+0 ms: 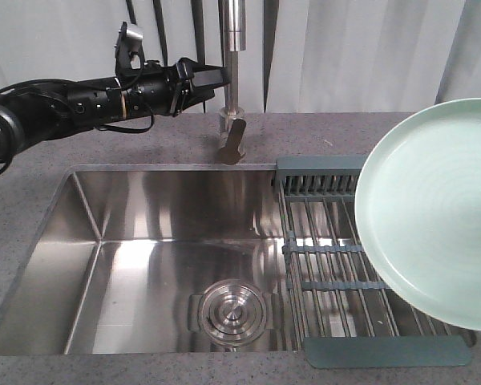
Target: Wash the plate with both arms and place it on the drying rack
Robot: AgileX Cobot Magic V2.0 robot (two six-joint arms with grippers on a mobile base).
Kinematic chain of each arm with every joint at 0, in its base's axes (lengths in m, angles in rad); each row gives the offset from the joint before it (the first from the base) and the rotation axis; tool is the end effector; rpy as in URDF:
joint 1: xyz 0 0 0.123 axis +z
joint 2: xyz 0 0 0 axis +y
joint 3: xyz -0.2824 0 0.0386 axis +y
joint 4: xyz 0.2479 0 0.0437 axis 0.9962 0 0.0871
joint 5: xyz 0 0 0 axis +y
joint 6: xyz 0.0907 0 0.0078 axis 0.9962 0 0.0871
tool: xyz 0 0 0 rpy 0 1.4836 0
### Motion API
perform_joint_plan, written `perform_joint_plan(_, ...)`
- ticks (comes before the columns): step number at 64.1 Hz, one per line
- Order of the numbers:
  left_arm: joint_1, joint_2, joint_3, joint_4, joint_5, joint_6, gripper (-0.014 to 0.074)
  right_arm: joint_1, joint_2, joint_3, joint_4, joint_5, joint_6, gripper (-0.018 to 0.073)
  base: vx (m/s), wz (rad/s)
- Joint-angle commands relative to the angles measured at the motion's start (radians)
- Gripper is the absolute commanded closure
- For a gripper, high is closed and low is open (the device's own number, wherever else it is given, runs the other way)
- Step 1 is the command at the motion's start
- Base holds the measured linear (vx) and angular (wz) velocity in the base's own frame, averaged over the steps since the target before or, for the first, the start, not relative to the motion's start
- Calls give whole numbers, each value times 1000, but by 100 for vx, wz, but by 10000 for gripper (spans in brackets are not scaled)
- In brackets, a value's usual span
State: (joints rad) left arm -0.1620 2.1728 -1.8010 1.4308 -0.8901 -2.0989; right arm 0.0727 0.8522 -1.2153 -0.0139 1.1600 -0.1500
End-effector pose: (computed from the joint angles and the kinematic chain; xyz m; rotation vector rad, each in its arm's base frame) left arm 0.4786 -0.1491 0.2779 0.1913 1.8412 -1.3898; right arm 0.1281 0.0082 0.4305 -0.2531 2.2670 -0.0579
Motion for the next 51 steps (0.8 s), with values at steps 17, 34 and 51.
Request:
perform_joint_plan(17, -8, 25, -99, -79, -57, -16, 136, -7, -4, -28, -4, -63, 15, 566, 0, 0)
perform_joint_plan(34, -8, 75, -100, -139, -32, -16, 136, -7, -4, -28, 0, -63, 22, 566, 0, 0)
perform_joint_plan(51, -10, 105, -102, -180, -66, -16, 136, -7, -4, -28, 1, -63, 22, 566, 0, 0)
